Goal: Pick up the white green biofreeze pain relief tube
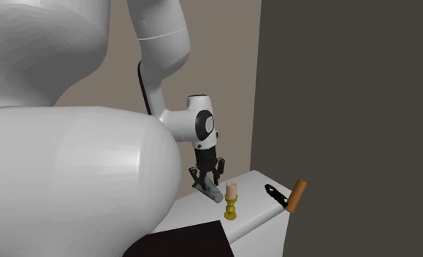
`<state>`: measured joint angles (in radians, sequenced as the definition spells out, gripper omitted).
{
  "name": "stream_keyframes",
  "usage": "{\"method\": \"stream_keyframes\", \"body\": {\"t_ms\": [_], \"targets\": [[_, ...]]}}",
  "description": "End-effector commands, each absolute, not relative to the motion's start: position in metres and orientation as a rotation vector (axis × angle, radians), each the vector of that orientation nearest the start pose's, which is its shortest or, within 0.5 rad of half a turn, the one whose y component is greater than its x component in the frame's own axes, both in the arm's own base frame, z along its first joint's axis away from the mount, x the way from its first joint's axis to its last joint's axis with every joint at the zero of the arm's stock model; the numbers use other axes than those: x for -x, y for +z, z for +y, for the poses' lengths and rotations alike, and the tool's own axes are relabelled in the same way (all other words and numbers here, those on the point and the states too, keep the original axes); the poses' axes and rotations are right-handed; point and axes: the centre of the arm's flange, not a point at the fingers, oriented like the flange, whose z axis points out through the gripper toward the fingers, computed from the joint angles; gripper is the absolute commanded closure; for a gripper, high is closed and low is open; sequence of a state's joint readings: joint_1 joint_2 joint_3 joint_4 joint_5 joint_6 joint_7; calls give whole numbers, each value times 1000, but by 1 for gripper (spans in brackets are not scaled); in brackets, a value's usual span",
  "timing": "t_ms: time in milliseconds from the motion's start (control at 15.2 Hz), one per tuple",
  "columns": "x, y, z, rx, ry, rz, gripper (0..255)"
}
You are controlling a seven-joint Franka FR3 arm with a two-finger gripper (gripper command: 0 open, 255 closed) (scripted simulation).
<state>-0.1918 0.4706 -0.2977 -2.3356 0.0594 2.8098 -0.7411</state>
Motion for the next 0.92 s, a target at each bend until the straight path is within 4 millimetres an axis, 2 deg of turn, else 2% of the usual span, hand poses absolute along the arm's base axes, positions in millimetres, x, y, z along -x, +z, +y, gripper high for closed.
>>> {"method": "stream_keyframes", "body": {"t_ms": [0,858], "targets": [[-452,147,-244,3219,85,-396,255],[-452,215,-244,3219,85,-396,255]]}}
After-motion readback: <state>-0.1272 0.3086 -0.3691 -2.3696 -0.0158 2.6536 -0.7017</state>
